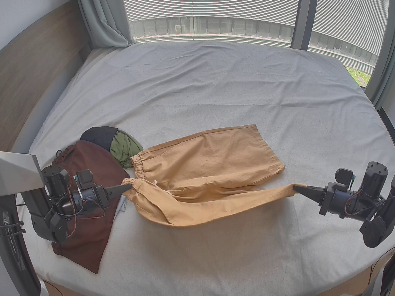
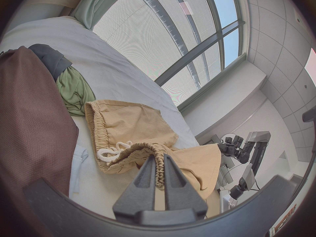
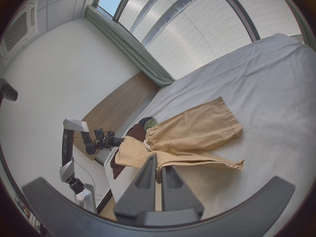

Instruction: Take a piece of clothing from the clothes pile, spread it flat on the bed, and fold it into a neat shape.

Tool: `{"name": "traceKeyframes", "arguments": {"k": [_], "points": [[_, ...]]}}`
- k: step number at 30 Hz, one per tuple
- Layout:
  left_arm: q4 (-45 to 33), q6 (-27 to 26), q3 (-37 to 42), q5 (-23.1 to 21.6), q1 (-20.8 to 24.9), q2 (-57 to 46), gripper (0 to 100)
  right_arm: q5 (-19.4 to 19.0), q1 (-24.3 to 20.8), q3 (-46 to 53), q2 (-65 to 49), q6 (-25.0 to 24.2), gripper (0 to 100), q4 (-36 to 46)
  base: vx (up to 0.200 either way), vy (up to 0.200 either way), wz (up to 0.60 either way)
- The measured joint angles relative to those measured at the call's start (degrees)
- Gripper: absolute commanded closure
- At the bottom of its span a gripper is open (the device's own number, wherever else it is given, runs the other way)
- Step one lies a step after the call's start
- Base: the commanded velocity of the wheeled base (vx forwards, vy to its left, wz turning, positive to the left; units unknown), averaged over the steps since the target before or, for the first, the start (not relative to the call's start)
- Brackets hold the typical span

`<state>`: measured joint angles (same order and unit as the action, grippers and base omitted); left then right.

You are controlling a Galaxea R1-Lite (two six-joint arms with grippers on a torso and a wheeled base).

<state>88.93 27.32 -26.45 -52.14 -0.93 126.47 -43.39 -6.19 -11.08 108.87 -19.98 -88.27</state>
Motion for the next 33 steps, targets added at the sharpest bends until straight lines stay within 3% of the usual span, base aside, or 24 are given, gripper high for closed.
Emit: {"name": "traceKeyframes", "arguments": {"k": [14, 26, 33], "points": [[0.0, 1.3, -2.01, 2.06, -0.91, 0.05, 100, 3.02, -0.28, -7.66, 0.72, -4.38, 100, 0.02, 0.0, 0.0, 0.0], [-0.02, 2.71, -2.51, 4.22, -0.85, 0.02, 100, 3.24, -0.24, -10.83, 3.28, -4.9, 100, -0.02, 0.0, 0.0, 0.0], [-0.02, 4.1, -3.21, 5.91, -0.8, 0.09, 100, 3.29, -0.26, -13.8, 4.13, -7.57, 100, 0.0, 0.0, 0.0, 0.0]]}}
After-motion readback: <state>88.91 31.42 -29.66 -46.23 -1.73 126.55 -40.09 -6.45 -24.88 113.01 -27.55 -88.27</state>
